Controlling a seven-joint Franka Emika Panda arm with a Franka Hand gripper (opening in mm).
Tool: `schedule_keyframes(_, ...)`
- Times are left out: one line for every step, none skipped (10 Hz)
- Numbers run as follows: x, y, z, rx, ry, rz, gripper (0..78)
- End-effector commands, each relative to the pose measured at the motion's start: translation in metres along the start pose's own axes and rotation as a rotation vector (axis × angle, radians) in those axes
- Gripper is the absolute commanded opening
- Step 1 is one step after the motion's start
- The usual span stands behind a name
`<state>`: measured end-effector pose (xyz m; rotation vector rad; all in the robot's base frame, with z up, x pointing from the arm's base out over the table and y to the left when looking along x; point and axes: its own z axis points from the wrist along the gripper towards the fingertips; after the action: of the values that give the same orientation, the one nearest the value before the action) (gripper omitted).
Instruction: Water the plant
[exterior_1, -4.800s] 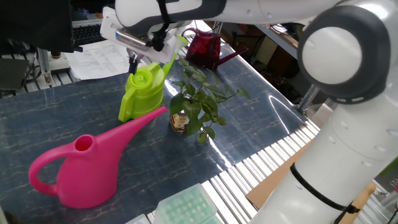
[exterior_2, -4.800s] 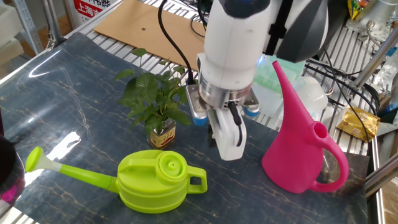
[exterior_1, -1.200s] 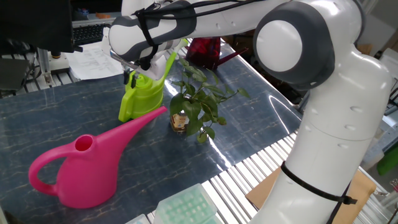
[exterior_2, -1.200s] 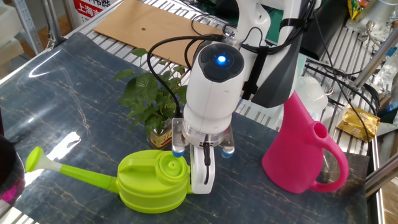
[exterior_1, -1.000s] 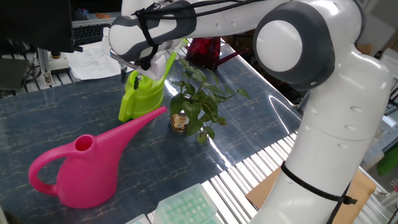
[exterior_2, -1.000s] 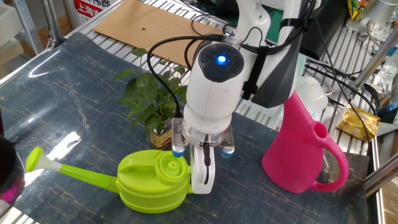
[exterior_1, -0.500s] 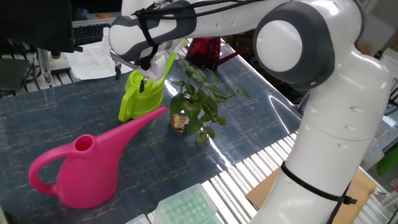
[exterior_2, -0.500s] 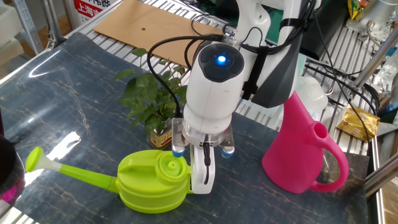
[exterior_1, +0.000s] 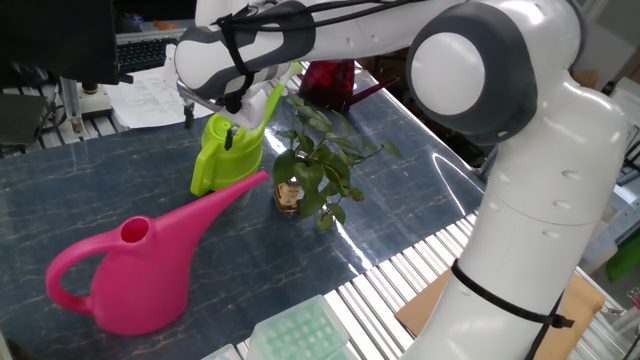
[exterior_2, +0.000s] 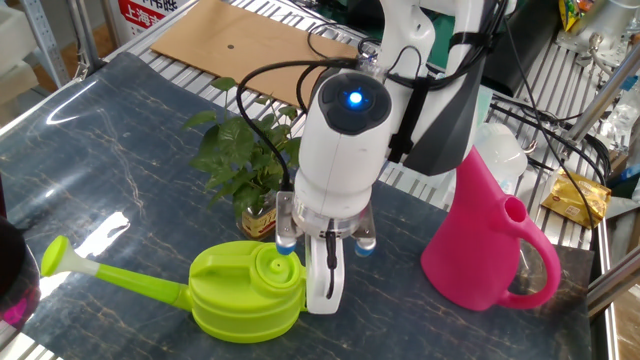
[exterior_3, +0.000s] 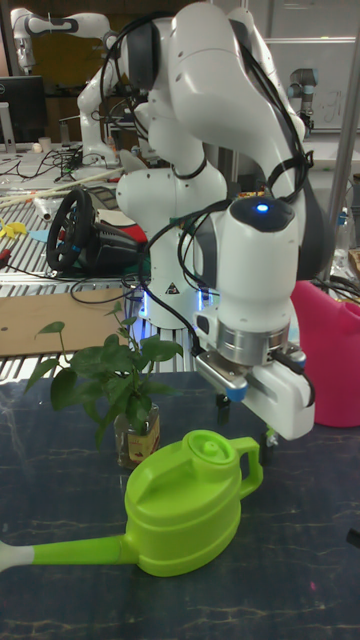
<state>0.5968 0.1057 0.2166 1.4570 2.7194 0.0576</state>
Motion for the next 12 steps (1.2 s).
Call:
schedule_keyframes(-0.003,0.000,0.015,-0.004,0.002,0.024,77.4)
schedule_keyframes(-0.004,0.000,0.016,-0.005,0.003,0.024,77.4)
schedule_keyframes(-0.006,-0.001,0.021,-0.007,0.002,0.027,77.4)
schedule_keyframes(-0.005,-0.001,0.022,-0.007,0.002,0.028,77.4)
schedule_keyframes(-0.006,-0.002,0.024,-0.008,0.003,0.028,77.4)
schedule_keyframes(-0.006,-0.002,0.025,-0.007,0.003,0.029,77.4)
schedule_keyframes(-0.006,-0.002,0.026,-0.008,0.004,0.028,77.4)
schedule_keyframes(-0.006,-0.002,0.026,-0.009,0.005,0.028,77.4)
schedule_keyframes(-0.006,-0.002,0.027,-0.008,0.004,0.027,77.4)
schedule_keyframes(-0.006,-0.003,0.028,-0.008,0.005,0.031,77.4)
schedule_keyframes(-0.006,-0.003,0.028,-0.009,0.006,0.035,77.4)
schedule_keyframes(-0.006,-0.003,0.030,-0.009,0.006,0.035,77.4)
